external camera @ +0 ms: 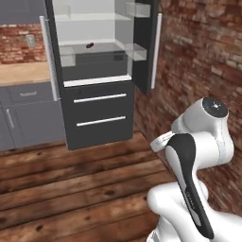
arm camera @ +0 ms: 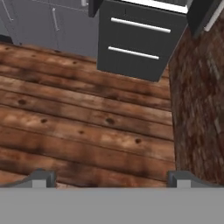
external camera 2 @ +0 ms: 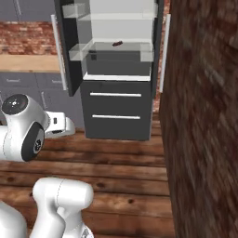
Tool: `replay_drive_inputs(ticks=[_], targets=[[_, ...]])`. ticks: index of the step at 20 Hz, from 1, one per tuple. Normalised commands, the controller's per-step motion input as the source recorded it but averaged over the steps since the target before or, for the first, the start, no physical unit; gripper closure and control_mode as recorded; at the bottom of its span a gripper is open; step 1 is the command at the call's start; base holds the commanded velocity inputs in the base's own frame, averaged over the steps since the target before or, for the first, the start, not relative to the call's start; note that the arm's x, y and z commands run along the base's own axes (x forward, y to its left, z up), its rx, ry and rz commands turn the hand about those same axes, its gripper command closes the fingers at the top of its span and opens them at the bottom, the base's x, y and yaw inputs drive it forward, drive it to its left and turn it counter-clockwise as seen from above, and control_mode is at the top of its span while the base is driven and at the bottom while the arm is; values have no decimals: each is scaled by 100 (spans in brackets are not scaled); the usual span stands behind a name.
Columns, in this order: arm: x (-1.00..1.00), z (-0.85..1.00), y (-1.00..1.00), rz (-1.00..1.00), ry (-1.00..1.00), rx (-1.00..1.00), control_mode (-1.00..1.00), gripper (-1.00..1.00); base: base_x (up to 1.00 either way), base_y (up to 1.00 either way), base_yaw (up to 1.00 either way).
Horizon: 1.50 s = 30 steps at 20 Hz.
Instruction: Retrieve the sausage and cheese from the fridge and place them on the cutting board on the counter.
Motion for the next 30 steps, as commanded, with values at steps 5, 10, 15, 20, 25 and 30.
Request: replay_drive_inputs(ticks=[5, 10, 15, 20, 25, 30], targets=[[0, 0, 0, 0, 0, 0, 100, -100, 100, -12, 8], [0, 0, 0, 0, 0, 0, 100, -100, 100, -31, 3], [0, 0, 0, 0, 0, 0, 100, -100, 100, -24, 0], [0, 0, 0, 0, 0, 0, 100, -100, 100, -5, 1], [0, 0, 0, 0, 0, 0, 100, -100, 100, 0, 0], [0, 0, 0, 0, 0, 0, 100, -100, 100, 0, 0]])
